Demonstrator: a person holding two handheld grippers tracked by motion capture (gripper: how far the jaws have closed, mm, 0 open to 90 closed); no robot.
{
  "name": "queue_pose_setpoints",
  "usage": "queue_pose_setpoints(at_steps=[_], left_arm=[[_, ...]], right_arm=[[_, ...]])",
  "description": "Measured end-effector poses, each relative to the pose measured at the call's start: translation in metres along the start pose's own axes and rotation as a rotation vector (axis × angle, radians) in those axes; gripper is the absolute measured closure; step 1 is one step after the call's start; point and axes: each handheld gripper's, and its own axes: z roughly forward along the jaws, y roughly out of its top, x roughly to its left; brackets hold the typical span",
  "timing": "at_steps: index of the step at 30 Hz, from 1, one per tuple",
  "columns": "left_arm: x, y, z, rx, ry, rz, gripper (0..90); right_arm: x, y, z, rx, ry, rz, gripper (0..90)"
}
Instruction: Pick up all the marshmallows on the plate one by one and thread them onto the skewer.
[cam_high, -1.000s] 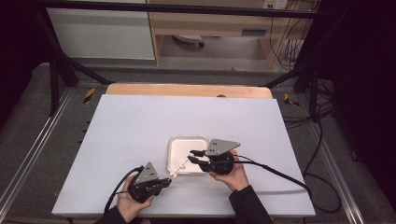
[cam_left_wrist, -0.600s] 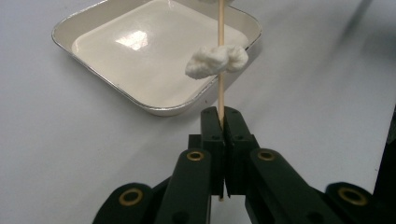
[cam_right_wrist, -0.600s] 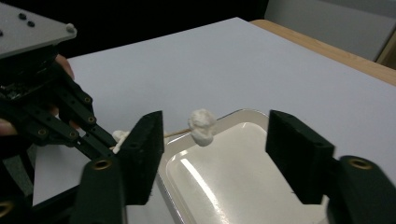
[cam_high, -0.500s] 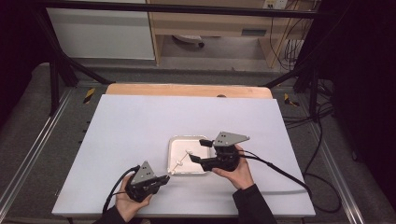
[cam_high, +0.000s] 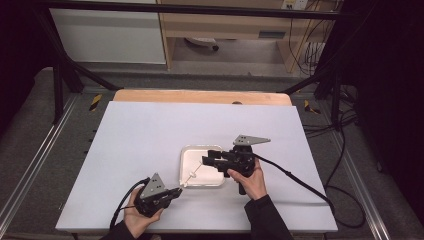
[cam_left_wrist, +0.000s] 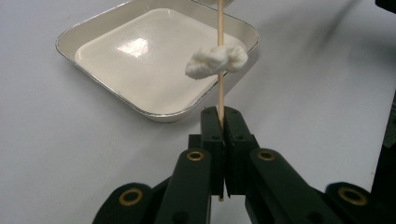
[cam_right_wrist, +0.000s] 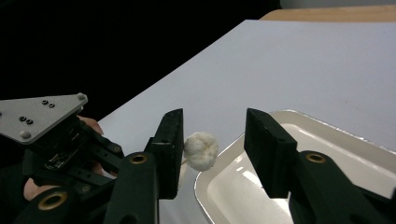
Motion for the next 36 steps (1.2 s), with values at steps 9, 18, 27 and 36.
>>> queue_pose_setpoints(at_steps=[9,18,27,36], left_arm=[[-0.001,0.000,-0.001,-0.009,0.004,0.004,88.6],[-0.002,-0.001,0.001,0.006,0.009,0.019,88.7],[-0.004,0.000,0.000,0.003,0.015,0.034,88.7],[-0.005,0.002,0.000,-0.014,0.020,0.045,88.7]], right_arm=[[0.000,-0.008,0.009,0.057,0.078,0.043,74.4],[0.003,-0.014,0.011,0.061,0.112,0.025,78.4],[0.006,-0.020,0.015,0.068,0.111,0.006,79.6],[0.007,-0.028,0.022,0.109,0.137,0.014,79.8]])
